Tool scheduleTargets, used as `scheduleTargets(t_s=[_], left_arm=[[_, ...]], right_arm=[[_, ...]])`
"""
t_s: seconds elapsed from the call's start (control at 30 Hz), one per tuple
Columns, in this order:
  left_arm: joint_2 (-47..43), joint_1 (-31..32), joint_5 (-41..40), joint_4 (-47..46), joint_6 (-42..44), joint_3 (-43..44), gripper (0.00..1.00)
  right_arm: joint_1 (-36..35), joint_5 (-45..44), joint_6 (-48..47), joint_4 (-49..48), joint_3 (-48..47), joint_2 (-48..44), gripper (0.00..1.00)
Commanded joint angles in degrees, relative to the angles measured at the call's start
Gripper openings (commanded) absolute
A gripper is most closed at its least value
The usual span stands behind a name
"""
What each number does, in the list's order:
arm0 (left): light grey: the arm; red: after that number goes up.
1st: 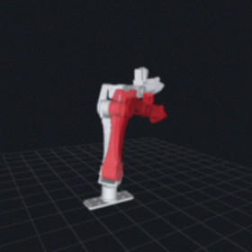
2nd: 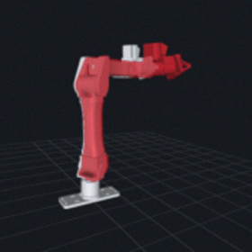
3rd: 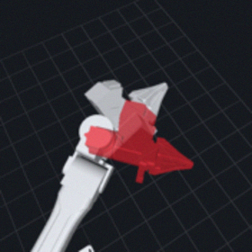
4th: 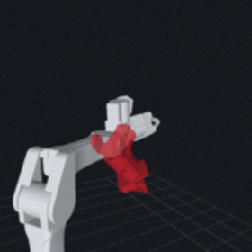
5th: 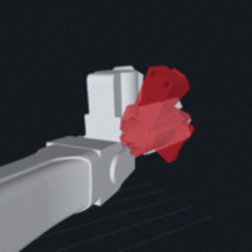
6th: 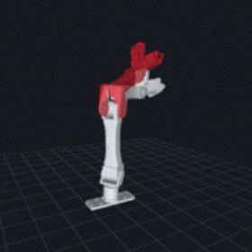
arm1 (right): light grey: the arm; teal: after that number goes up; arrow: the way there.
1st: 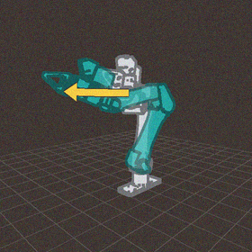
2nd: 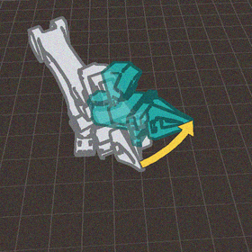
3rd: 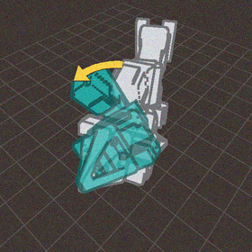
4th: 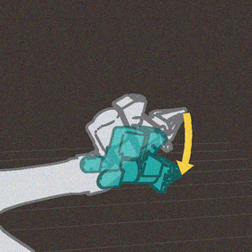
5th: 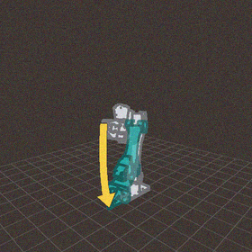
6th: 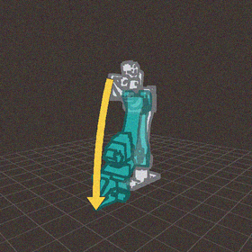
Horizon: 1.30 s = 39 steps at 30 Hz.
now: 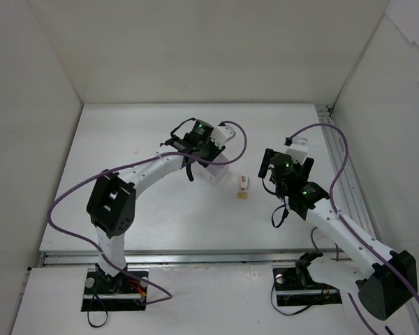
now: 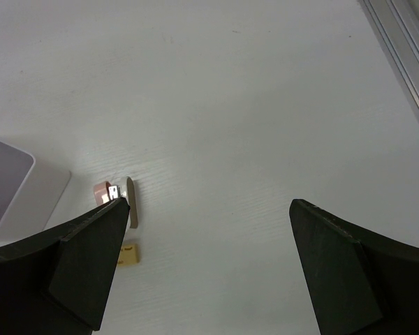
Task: Sort the stationery into containers
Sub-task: Place the stationery in the storage box.
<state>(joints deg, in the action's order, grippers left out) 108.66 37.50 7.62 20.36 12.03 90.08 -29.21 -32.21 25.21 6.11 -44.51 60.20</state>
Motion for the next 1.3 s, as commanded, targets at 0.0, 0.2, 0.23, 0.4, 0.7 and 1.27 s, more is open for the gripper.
scheduleTargets(t_s=[0.0, 0.2, 0.23, 0.4, 0.7, 1.27], left_arm=[[-1.35, -0.49, -0.15, -1.82, 0.98, 4.57, 0.06], [-1.08, -0.49, -1.2, -1.37, 0.18, 4.84, 0.12], [-1.0, -0.49, -1.98, -1.46, 0.18, 4.75, 0.12], [-0.65, -0.49, -4.01, -1.02, 0.27, 4.75, 0.12], [-0.47, -0.49, -6.3, -0.94, 0.54, 4.66, 0.12], [-0.64, -0.49, -5.42, -0.76, -0.08, 4.22, 0.11]], right_arm=[[0.65, -2.07, -0.43, -1.19, -0.75, 0.0, 0.98], [0.56, -1.98, -0.51, -1.28, -0.93, 0.53, 0.98], [0.73, -1.98, -0.51, -1.28, -0.93, 0.53, 0.98], [0.74, -2.16, -0.6, -1.27, -0.75, 0.7, 0.98], [0.74, -2.33, -0.51, -1.28, -0.31, 0.71, 0.98], [0.65, -2.07, -0.51, -1.19, 0.3, -0.17, 0.98]])
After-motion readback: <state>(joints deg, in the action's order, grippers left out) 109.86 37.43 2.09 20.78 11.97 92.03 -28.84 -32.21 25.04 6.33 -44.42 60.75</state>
